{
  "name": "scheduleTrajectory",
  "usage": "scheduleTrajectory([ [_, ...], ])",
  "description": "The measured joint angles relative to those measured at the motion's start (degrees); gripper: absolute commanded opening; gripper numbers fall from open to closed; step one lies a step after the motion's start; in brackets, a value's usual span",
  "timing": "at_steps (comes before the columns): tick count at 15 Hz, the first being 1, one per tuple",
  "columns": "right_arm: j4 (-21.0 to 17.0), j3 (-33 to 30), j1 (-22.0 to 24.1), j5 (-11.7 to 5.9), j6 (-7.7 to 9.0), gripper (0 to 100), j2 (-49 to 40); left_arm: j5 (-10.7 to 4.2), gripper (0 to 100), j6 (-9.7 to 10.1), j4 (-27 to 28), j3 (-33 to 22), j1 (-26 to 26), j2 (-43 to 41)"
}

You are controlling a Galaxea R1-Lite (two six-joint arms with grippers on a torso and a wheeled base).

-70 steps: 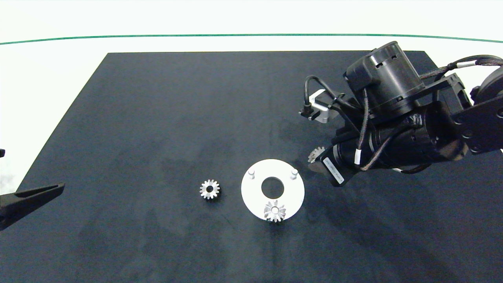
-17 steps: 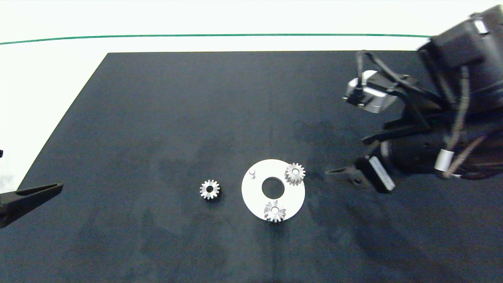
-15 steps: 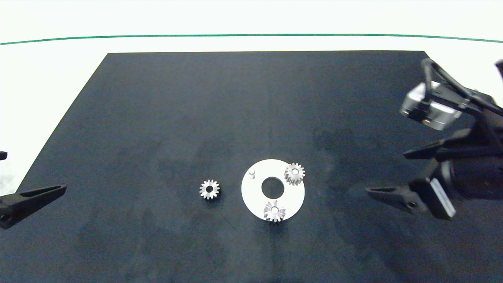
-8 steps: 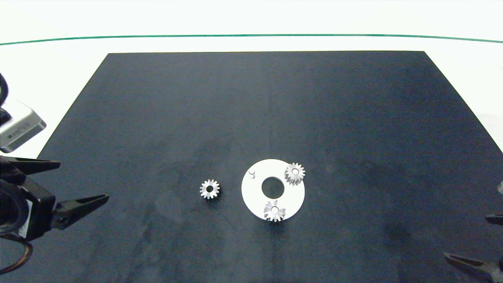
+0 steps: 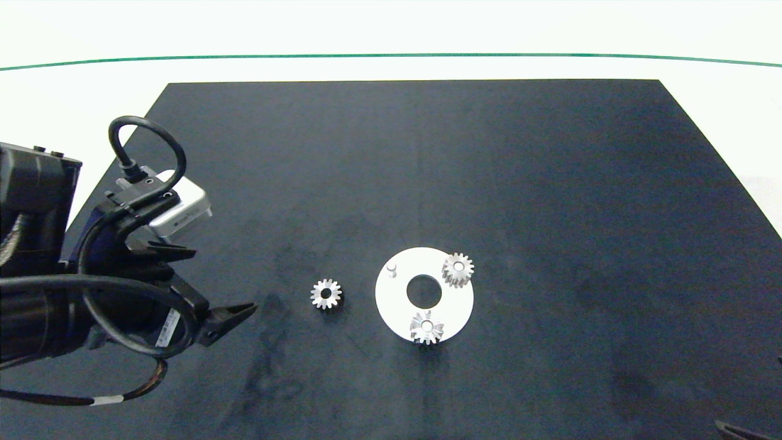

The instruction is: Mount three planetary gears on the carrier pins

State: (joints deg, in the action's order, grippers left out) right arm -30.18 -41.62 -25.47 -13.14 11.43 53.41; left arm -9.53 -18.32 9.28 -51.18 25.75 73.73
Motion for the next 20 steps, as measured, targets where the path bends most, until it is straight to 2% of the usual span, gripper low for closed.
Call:
scheduleTrajectory([
  [5, 0.0, 0.5, -0.8, -0.16, 0.35, 100, 0.4, -0.02, 100, 0.38, -1.3, -1.2, 2.7, 6.3],
  [8, 0.1, 0.5, -0.9, -0.11, 0.46, 100, 1.0, -0.06, 100, 2.67, -1.5, -1.3, 5.4, 9.2],
  [11, 0.5, 0.5, -0.9, -0.06, 0.44, 100, 1.7, -0.09, 100, 3.58, -2.0, -1.5, 6.7, 11.2],
  [13, 0.6, 0.5, -0.9, -0.06, 0.44, 100, 2.0, -0.09, 100, 5.07, -3.9, -1.5, 7.2, 12.3],
  [17, 0.6, 0.5, -0.9, -0.05, 0.38, 100, 2.6, -0.06, 100, 5.66, -6.6, -1.2, 7.7, 14.8],
  [20, 0.6, 0.6, -0.9, -0.06, 0.35, 100, 3.2, -0.27, 100, 7.33, -8.0, -1.2, 8.9, 16.2],
])
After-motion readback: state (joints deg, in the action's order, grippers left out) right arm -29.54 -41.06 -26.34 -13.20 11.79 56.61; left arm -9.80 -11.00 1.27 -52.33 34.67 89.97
